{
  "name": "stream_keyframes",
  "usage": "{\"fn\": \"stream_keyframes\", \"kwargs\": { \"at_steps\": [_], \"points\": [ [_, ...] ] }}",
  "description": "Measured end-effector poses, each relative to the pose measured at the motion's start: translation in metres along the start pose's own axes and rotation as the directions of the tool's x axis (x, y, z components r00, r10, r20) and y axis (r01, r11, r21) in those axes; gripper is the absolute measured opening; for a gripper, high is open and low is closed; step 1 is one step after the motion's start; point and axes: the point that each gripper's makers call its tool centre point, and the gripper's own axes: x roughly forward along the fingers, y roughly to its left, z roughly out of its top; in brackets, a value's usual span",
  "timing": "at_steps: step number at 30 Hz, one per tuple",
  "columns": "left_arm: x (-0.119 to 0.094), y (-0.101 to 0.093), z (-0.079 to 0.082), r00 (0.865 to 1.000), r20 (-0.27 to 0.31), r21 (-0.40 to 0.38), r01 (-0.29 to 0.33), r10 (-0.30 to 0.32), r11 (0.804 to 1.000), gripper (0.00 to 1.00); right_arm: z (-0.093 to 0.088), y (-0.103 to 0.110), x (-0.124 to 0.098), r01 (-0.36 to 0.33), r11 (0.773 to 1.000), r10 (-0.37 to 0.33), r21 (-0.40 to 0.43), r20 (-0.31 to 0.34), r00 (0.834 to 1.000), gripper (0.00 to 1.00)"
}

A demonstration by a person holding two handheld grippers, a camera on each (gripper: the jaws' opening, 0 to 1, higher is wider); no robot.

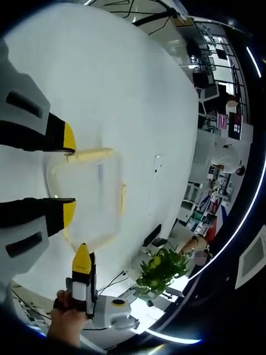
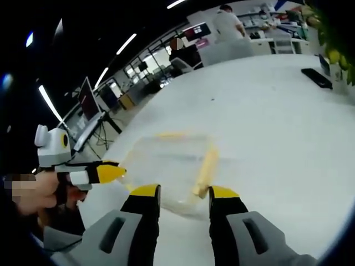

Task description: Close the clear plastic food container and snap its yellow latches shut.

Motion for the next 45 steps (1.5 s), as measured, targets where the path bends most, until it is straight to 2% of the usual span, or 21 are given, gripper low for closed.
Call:
{"fn": "stream_keyframes", "kwargs": {
  "at_steps": [6, 8, 12, 23, 34, 45],
  "points": [
    [0.000, 0.000, 0.001, 1.000, 0.006, -0.002, -0.007, 0.007, 1.000, 0.26, 0.001, 0.000, 0.000, -0.003, 1.000, 0.003, -0.005, -0.010, 1.000, 0.32],
    [0.000, -0.001, 0.001, 1.000, 0.006, 0.006, -0.008, 0.008, 1.000, 0.27, 0.001, 0.002, 0.000, -0.006, 1.000, 0.005, -0.030, -0.018, 1.000, 0.33],
    [-0.001, -0.003, -0.001, 1.000, -0.010, 0.043, -0.027, 0.028, 0.999, 0.37, 0.000, 0.006, 0.000, -0.003, 0.996, 0.000, -0.088, -0.039, 0.999, 0.35],
    [-0.028, -0.009, 0.007, 0.999, 0.031, 0.059, -0.031, 0.029, 0.998, 0.37, 0.006, 0.015, -0.020, 0.001, 0.995, -0.001, -0.101, 0.000, 1.000, 0.38],
    [-0.071, -0.014, -0.013, 0.998, 0.041, 0.089, -0.040, 0.037, 0.995, 0.37, -0.004, 0.025, -0.058, 0.018, 0.990, -0.014, -0.137, 0.027, 1.000, 0.39],
    [-0.102, -0.019, -0.030, 0.998, 0.053, 0.091, -0.046, 0.041, 0.995, 0.36, -0.021, 0.036, -0.088, 0.025, 0.986, -0.019, -0.164, 0.040, 0.999, 0.39]
  ]
}}
